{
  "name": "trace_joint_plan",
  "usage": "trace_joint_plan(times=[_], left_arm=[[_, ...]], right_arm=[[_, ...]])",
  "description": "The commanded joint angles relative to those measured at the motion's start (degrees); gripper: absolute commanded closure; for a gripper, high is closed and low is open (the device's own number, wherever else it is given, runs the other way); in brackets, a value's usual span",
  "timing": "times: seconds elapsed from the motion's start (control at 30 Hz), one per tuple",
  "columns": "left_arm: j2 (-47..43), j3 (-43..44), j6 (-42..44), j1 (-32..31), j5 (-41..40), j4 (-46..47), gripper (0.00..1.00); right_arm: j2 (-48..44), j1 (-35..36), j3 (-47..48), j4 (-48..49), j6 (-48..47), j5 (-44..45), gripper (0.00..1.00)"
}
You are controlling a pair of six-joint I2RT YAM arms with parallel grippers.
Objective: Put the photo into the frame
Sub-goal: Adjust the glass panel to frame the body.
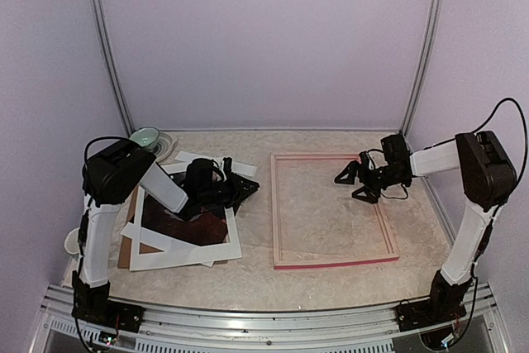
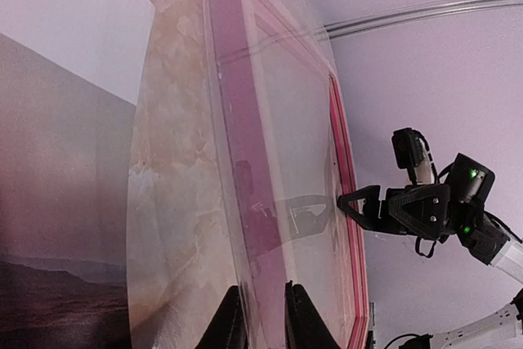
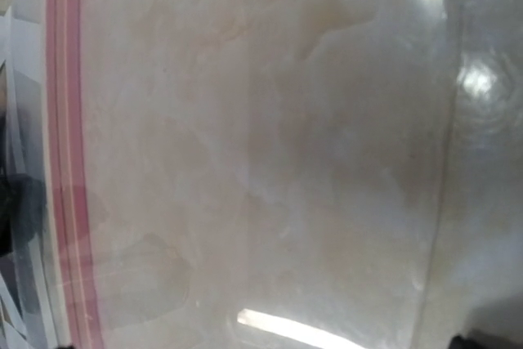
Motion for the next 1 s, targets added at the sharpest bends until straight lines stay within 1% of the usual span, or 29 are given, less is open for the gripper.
trace_joint_plan(times=[0.0, 0.3, 0.47, 0.6, 0.83, 0.93, 0.97], left_arm=[[-0.3, 1.5, 4.6, -0.5, -2.8, -8.1, 0.80], [-0.3, 4.1, 6.9, -1.4, -2.9, -12.6, 0.71], [-0.4, 5.8, 8.6, -1.9, -2.8, -15.4, 0.65], [-0.7, 6.6, 9.5, -2.0, -2.9, -16.9, 0.61], [-2.1, 7.3, 11.1, -2.1, -3.2, -18.4, 0.57], [-2.9, 7.8, 11.4, -2.1, -2.6, -18.9, 0.54], [-3.0, 8.1, 11.4, -2.1, -2.2, -18.9, 0.51]], right_arm=[[2.1, 0.5, 1.7, 2.3, 2.3, 0.0, 0.01], [5.6, 0.6, 5.9, 3.0, 4.8, 2.3, 0.01], [7.2, 0.9, 6.8, 5.1, 6.2, -0.3, 0.01], [7.2, 0.9, 6.2, 9.0, 7.8, -3.8, 0.01], [6.0, 0.9, 6.8, 9.8, 8.8, -4.6, 0.01], [5.5, 0.9, 7.1, 9.5, 8.8, -4.7, 0.01], [5.4, 0.9, 7.2, 9.1, 8.7, -4.4, 0.01]])
